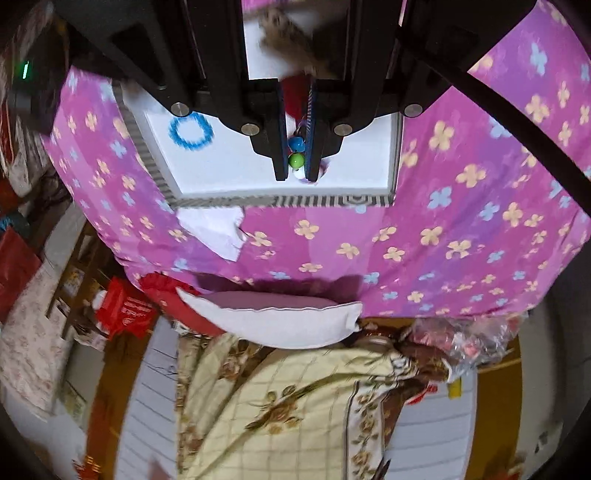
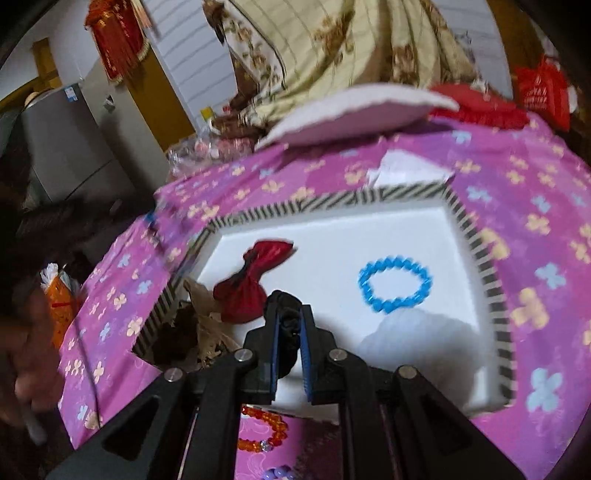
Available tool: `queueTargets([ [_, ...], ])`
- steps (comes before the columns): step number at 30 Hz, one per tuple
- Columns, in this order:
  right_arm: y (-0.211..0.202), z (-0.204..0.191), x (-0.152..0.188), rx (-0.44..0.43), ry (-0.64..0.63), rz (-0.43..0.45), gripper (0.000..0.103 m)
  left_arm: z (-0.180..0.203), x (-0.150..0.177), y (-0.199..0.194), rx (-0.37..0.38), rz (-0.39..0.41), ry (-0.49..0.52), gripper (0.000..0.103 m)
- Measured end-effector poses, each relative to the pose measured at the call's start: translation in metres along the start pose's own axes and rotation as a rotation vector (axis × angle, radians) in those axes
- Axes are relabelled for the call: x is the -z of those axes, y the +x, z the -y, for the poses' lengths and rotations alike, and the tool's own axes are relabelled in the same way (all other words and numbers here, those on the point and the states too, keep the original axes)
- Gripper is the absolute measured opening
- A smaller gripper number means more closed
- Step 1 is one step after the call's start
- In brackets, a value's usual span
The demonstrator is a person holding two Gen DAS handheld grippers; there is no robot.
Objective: Organize jewelry
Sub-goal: 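Lower the multicolour bracelet into the box with the left tool while the right tool drops the black scrunchie in, then open both tools and withdraw them from the box toward the remaining bracelets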
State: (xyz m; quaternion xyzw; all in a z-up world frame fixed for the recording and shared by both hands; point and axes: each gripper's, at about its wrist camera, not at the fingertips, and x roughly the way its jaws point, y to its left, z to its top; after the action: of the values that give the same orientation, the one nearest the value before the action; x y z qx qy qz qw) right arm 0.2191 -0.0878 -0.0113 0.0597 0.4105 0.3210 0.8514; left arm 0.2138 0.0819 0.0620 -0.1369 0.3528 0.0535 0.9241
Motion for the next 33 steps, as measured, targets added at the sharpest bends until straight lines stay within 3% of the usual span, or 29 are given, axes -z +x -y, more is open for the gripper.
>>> queueTargets([
  [4, 0.01, -0.004, 0.003, -0.014, 0.009, -0.029, 0.01, -0.014, -0.01, 0.031, -0.026, -0.006, -0.055, 0.0],
  [8, 0.013, -0.006, 0.005, -0.007, 0.001, -0.039, 0.01, -0.042, 0.012, 0.08, -0.124, -0.147, -0.095, 0.0],
  [10, 0.014, -0.006, 0.005, 0.003, 0.0, -0.043, 0.01, -0.049, 0.024, 0.084, -0.15, -0.165, -0.09, 0.0],
  [17, 0.025, -0.001, 0.007, 0.03, 0.015, -0.077, 0.011, -0.057, 0.046, 0.08, -0.175, -0.185, -0.085, 0.0],
  [22, 0.022, 0.006, 0.006, 0.044, 0.04, -0.059, 0.015, -0.058, 0.048, 0.065, -0.184, -0.154, -0.068, 0.003],
  [25, 0.014, 0.006, 0.004, 0.042, 0.036, -0.03, 0.022, -0.057, 0.048, 0.057, -0.165, -0.138, -0.065, 0.012],
  [27, 0.006, 0.006, 0.004, 0.041, 0.033, -0.005, 0.035, -0.056, 0.049, 0.049, -0.154, -0.128, -0.068, 0.014],
  [33, -0.034, 0.002, 0.005, 0.067, -0.022, 0.105, 0.037, -0.047, 0.06, 0.005, -0.133, -0.061, -0.041, 0.014],
])
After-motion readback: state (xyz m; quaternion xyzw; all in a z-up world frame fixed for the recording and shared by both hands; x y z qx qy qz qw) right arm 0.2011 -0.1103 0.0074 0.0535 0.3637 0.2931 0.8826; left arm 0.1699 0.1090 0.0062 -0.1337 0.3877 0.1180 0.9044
